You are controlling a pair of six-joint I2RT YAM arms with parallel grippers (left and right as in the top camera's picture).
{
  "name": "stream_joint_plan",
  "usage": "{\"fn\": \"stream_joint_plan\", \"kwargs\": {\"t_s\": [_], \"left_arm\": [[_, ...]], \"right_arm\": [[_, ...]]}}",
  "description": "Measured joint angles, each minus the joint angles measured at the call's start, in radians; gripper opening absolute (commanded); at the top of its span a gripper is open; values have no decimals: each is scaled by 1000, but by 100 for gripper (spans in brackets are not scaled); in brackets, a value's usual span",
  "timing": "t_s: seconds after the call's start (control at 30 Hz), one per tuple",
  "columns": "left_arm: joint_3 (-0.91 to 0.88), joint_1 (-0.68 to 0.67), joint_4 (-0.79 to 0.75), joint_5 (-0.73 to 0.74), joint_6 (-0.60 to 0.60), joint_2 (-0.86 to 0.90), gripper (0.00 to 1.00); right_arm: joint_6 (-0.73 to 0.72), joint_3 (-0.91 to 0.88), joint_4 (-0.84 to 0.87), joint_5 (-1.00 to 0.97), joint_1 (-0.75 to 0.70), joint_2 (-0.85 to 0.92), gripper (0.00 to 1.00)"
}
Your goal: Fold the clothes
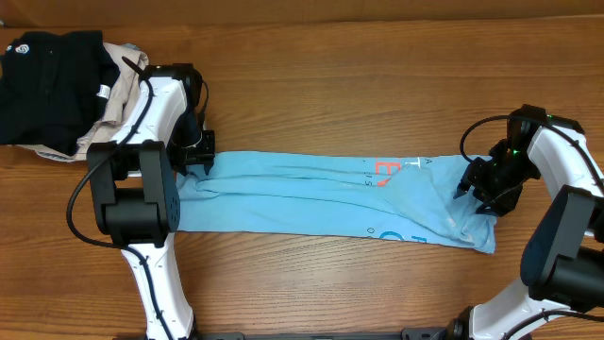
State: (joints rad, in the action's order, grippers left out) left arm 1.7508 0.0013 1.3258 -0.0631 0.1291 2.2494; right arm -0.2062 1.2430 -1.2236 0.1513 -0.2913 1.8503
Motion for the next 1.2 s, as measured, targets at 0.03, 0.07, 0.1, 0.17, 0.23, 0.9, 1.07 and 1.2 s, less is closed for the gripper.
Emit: {"fn": "stream_joint_plan", "kwargs": {"t_s": [0.03, 0.07, 0.1, 0.17, 0.23, 0.9, 1.07, 1.2], "left_arm": [[0, 0, -8, 0, 0, 0, 57], [0, 0, -20, 0, 0, 0, 61], [0, 0, -32, 0, 1, 0, 66], [-1, 0, -46, 4, 0, 0, 80], [-1, 1, -43, 23, -18, 0, 91], [74, 68, 74, 168, -133, -387, 100], [-47, 87, -7, 180, -133, -401, 100], [-224, 141, -95, 187, -134, -386, 100]], "right_arm": [[-3, 0, 0, 0, 0, 0, 57], [-7, 0, 0, 1, 0, 0, 57], [-11, 0, -1, 3, 0, 0, 58], [-11, 8, -12, 13, 0, 0, 58], [-10, 35, -35, 27, 0, 0, 60], [24, 314, -252, 70, 36, -257, 72], [24, 314, -261, 69, 66, -265, 72], [24, 314, -257, 70, 92, -265, 72]]}}
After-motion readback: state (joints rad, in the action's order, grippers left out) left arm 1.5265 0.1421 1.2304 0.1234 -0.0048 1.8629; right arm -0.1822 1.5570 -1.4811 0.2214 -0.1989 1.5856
